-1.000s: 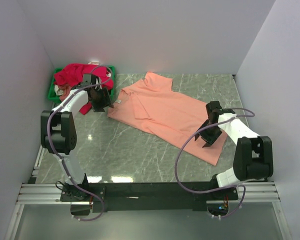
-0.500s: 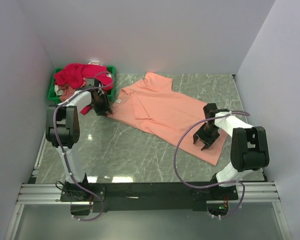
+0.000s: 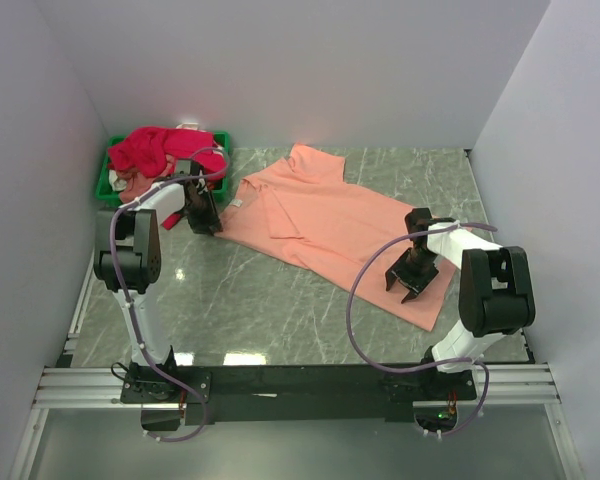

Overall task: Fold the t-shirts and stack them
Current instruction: Fold the tshirt

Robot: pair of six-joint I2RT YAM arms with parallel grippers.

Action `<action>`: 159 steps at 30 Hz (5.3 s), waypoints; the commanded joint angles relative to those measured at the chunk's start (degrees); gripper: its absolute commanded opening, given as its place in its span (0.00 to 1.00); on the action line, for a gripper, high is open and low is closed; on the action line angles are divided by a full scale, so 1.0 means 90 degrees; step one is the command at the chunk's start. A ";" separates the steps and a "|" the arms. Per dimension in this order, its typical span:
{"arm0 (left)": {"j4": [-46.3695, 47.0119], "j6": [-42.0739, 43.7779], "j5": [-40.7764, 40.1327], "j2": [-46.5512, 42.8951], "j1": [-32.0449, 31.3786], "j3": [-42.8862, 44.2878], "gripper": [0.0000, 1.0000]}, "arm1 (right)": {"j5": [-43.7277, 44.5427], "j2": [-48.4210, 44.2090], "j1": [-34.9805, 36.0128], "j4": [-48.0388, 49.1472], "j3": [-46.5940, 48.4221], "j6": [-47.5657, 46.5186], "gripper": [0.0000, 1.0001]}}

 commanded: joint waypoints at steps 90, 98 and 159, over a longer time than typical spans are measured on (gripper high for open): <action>-0.0021 0.0018 0.0760 -0.0341 -0.2542 0.0152 0.47 | 0.0366 -0.0901 0.0196 -0.0386 0.0589 -0.1062 0.57; 0.0048 -0.0011 0.0780 -0.0195 -0.2660 0.0162 0.46 | 0.0346 -0.0901 0.0196 -0.0386 0.0589 -0.1072 0.57; -0.0411 0.0712 0.0819 0.1651 -0.3060 0.3062 0.00 | 0.0346 -0.1282 0.0196 -0.0288 -0.0095 -0.0858 0.57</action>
